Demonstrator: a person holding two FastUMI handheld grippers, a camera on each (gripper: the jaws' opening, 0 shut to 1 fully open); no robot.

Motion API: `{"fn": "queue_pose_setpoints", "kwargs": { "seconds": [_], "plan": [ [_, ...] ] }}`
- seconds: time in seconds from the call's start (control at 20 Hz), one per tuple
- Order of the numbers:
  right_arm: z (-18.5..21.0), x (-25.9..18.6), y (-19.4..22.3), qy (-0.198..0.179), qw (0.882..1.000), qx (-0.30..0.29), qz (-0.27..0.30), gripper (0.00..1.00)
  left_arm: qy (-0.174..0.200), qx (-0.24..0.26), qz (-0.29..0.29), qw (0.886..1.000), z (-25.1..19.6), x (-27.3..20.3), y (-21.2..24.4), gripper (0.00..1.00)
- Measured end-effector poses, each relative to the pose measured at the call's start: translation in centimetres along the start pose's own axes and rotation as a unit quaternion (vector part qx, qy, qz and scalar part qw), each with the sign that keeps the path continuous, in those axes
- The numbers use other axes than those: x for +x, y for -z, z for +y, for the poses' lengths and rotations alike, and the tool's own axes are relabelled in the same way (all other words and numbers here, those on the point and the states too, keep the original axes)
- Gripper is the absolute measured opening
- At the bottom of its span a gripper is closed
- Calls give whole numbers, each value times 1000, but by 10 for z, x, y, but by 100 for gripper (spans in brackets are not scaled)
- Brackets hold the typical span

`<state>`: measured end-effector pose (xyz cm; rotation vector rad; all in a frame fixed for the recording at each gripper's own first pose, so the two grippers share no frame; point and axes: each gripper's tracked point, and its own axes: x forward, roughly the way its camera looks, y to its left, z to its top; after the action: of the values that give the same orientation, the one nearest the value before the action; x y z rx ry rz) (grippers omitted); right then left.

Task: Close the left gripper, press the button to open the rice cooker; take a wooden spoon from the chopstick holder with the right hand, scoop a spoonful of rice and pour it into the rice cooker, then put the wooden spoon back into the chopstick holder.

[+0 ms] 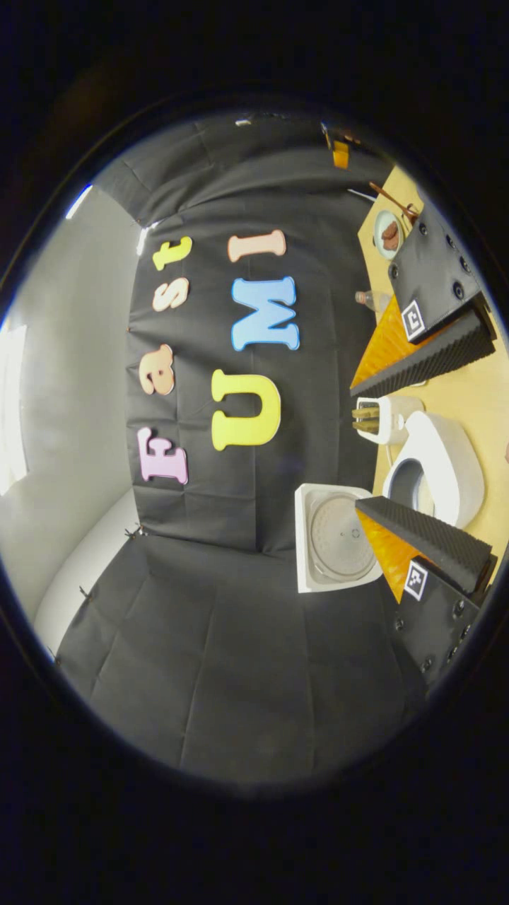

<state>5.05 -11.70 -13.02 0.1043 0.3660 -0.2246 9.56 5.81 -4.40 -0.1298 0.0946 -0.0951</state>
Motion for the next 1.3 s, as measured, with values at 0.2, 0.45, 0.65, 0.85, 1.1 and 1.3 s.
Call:
{"fn": "queue_pose_setpoints", "kwargs": {
  "seconds": [0.2,0.45,0.65,0.85,1.1,1.3],
  "plan": [
    [5,-25,-25,16,999,-12,-45,98,-8,-2,-10,1000,25,37,-13,96],
    [7,-44,-28,37,998,-6,-54,98,-50,21,-33,998,73,102,-49,96],
    [8,-56,-27,57,996,-11,-62,98,-76,35,-39,996,111,155,-70,96],
    [12,-66,-23,75,995,-21,-65,98,-98,27,-38,994,147,208,-78,95],
    [8,-78,-17,97,993,-31,-61,98,-116,15,-6,993,179,276,-60,95],
    [8,-81,-9,98,993,-37,-47,98,-133,4,56,990,199,319,-17,97]
  ]
}}
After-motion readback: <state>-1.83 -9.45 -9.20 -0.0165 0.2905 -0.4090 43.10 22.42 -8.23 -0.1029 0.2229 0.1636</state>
